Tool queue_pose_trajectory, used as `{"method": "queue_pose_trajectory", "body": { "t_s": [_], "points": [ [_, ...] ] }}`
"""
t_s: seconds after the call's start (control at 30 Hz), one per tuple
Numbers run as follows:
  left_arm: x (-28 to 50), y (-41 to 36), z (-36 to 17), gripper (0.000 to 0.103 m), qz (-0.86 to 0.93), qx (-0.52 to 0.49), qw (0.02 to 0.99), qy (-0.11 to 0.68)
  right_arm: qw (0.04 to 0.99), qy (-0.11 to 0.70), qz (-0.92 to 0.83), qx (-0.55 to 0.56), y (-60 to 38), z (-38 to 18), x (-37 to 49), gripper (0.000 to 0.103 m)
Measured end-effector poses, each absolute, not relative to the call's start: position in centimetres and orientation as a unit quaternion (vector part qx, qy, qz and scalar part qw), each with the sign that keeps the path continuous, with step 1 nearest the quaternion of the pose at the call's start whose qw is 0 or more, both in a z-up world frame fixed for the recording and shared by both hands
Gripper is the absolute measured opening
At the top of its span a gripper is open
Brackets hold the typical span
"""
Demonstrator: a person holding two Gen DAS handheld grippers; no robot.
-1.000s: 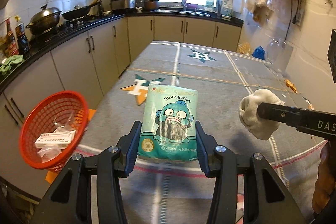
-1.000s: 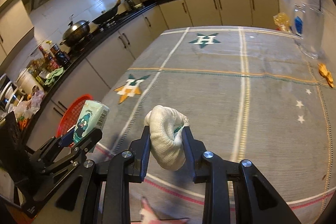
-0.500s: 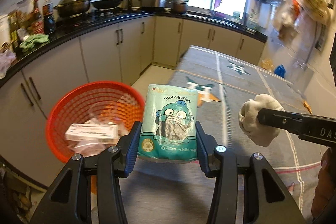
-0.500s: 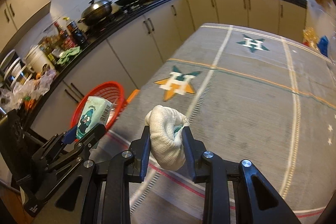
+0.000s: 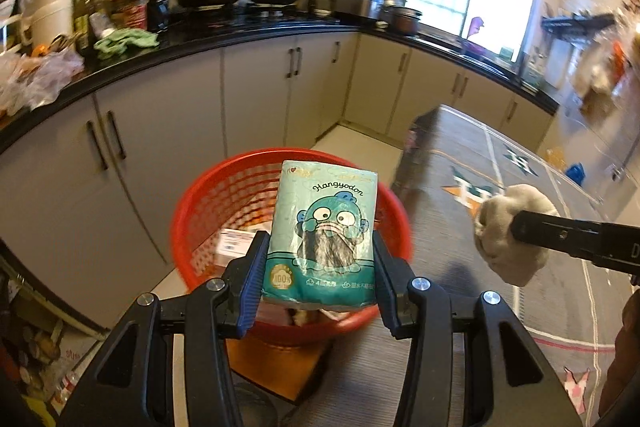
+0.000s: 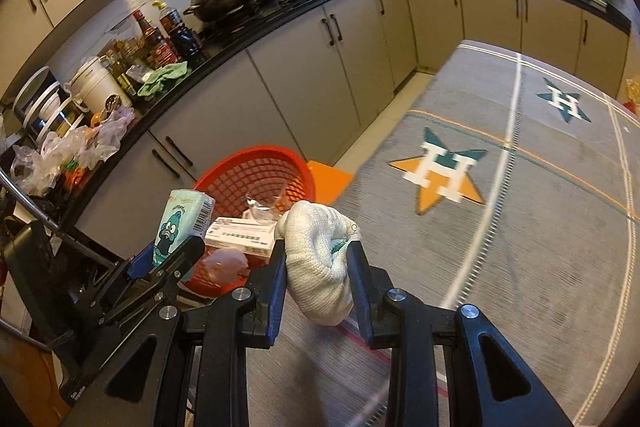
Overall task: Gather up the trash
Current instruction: 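Carry the cloth ball and tissue pack over the orange basket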
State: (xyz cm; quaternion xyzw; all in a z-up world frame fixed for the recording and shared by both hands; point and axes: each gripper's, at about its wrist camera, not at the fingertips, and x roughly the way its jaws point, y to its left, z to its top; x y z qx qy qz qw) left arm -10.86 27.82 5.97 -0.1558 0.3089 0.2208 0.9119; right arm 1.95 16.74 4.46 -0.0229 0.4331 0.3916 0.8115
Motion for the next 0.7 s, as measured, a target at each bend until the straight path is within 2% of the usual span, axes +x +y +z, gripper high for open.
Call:
{"method": "queue_pose_trajectory", "body": {
  "t_s": [0.3, 0.7],
  "points": [
    [-10.7, 31.2, 4.8, 0.047, 0.252, -0.171, 0.898, 0.317, 0.798, 0.437, 0.413, -0.03, 21.3, 4.3, 2.5, 0.032],
    [-9.0, 31.7, 3.9, 0.048, 0.253, -0.167, 0.897, 0.323, 0.794, 0.436, 0.422, -0.026, 25.6, 3.3, 3.8, 0.035]
  ]
}}
